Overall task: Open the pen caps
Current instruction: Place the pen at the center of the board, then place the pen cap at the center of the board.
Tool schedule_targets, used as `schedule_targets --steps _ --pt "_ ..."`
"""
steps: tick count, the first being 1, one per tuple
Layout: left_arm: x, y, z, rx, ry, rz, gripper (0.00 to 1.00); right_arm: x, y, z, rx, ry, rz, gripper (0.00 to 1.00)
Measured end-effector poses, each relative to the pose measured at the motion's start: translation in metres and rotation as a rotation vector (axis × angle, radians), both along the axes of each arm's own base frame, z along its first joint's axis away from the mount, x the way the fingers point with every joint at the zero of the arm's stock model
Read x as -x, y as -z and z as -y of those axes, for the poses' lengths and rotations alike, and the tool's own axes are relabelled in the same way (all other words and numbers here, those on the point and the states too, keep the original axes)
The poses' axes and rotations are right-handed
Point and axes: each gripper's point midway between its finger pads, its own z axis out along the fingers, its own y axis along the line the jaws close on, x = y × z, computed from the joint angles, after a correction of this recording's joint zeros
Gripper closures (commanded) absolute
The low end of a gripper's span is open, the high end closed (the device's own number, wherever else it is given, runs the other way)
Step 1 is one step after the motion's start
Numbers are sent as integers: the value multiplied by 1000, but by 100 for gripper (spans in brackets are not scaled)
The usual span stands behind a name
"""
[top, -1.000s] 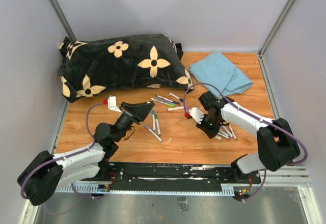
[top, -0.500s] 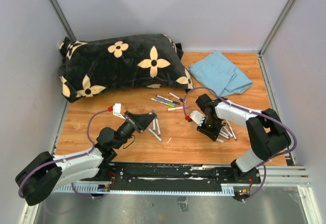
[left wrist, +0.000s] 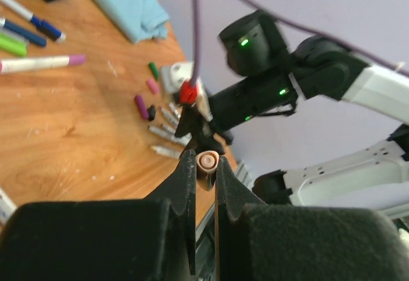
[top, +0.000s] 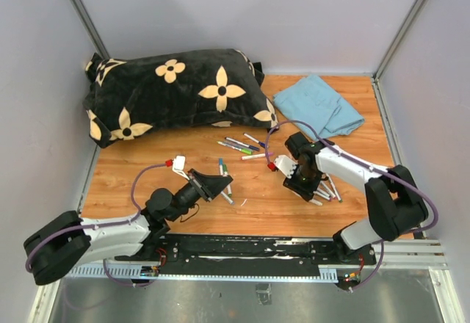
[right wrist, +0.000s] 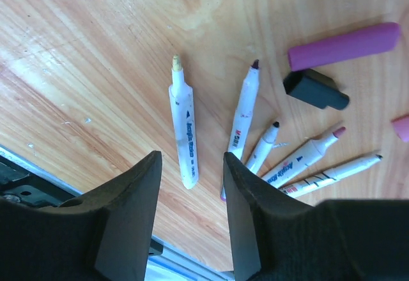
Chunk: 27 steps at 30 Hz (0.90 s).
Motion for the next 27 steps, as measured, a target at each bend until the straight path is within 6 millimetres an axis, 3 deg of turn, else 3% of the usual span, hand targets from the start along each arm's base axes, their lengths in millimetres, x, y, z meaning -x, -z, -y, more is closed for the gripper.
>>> schedule_targets --steps 6,14,19,27 --pt "7 31 24 -88 32 -94 100 -4 -18 -9 -80 -9 56 49" --pt "8 37 76 -132 70 -153 100 -10 -41 -16 -182 -2 119 44" --pt "6 56 97 -185 68 -193 100 -21 -61 -13 -256 56 198 39" --pt "-7 68 125 -242 36 -241 100 -42 -87 2 -314 176 350 33"
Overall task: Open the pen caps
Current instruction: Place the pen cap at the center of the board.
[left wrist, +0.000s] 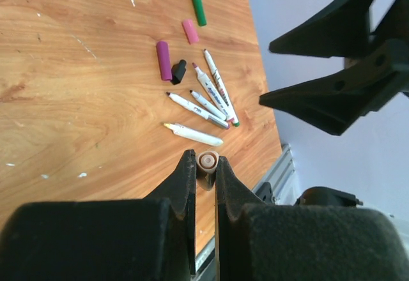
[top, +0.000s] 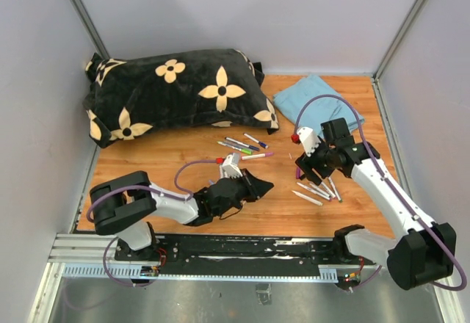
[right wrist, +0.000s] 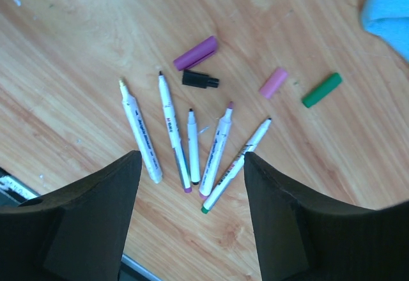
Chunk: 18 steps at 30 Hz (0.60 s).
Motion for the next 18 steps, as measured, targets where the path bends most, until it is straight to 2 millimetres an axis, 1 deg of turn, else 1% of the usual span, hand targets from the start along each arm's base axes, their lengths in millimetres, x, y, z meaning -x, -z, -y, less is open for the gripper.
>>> schedule_targets --steps 4,9,14,16,18 --pt "-4 11 18 -50 -27 -53 100 -9 -9 8 -8 53 55 32" --pt "-9 27 44 -152 -59 -119 100 -14 -10 15 2 89 68 32" --pt "-24 49 68 -309 -107 -173 100 -17 -11 17 4 105 77 31" --pt "-30 56 76 -367 -122 -185 100 -18 -11 19 6 112 82 31" --pt "-34 64 80 -410 -134 -191 100 -19 -11 20 8 118 85 31"
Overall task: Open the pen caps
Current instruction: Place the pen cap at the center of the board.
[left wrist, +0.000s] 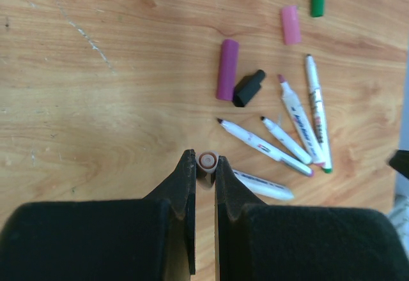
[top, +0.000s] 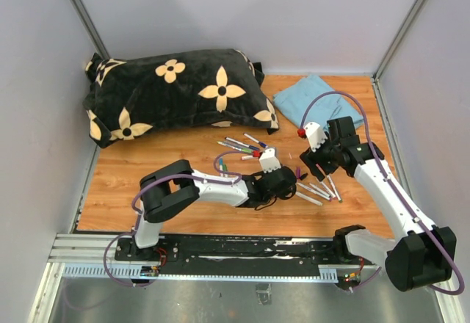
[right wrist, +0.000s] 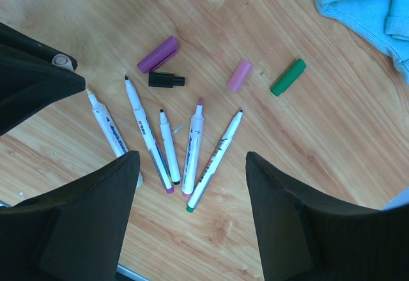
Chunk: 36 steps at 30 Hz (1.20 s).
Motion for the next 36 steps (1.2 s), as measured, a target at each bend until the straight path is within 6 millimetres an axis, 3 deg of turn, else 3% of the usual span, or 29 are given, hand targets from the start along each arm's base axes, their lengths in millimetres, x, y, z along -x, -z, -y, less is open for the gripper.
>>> schedule_targets --steps 8,11,14,25,31,36 --pt "-12 24 -5 -132 -24 -23 94 -1 0 3 0 13 3 31" --pt "-18 26 -4 -148 -32 -28 89 -2 -1 3 -1 14 4 29" --pt "-22 27 -4 -166 -39 -34 76 -1 -2 3 -2 15 9 29" --pt "-24 26 -3 -191 -44 -34 61 -1 -4 4 -5 16 19 29" --pt "-21 16 -11 -199 -36 -28 57 -1 -5 3 -6 16 23 28" --pt "-9 -19 -28 -160 -11 12 57 -1 -7 3 -11 14 31 27"
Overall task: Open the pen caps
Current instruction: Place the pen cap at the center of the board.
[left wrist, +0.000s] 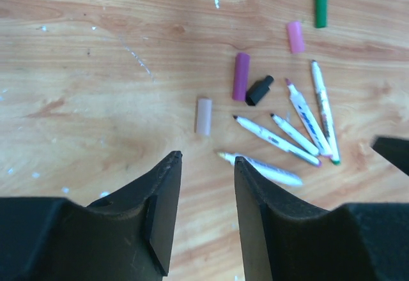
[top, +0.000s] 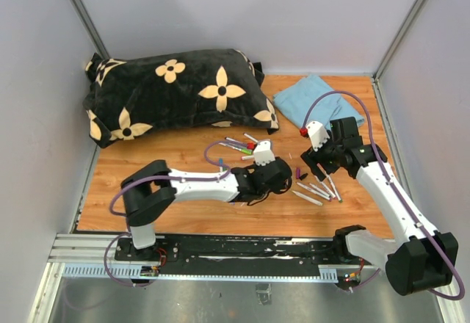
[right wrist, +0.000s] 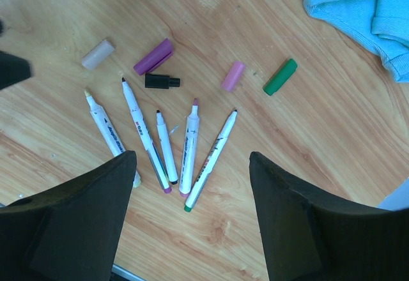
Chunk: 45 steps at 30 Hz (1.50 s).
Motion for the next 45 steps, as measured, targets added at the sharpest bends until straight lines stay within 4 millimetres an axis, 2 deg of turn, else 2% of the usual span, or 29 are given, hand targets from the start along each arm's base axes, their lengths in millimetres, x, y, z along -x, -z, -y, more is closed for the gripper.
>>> schedule_targets --steps 4,6,9,12,15,18,22,25,30,37,45 --pt "12 -31 -21 51 29 45 56 0 0 -1 -5 -3 -1 27" --pt "18 -37 -38 52 35 67 56 0 -1 -1 -8 -4 0 27" --pt "25 -30 -72 19 30 95 55 1 -1 -2 -15 -6 3 27" --pt "35 -17 -107 -13 49 123 43 1 -2 -4 -24 -15 2 27" --pt "46 -10 -134 -13 80 153 38 2 -2 -5 -32 -22 1 27" --pt "49 -15 -150 14 73 178 37 2 -2 -6 -36 -27 1 27" --pt "46 -28 -166 41 -11 182 38 2 -2 -7 -41 -35 0 27" --pt "43 -25 -181 -1 -119 129 41 2 -2 -8 -43 -39 0 27" --pt "40 -12 -197 -148 -284 26 45 2 -2 -8 -42 -40 0 27" --pt "44 16 -217 -304 -363 -31 50 2 -2 -8 -42 -41 0 27" --pt "34 27 -224 -331 -388 -60 50 3 0 -8 -40 -43 -6 27"
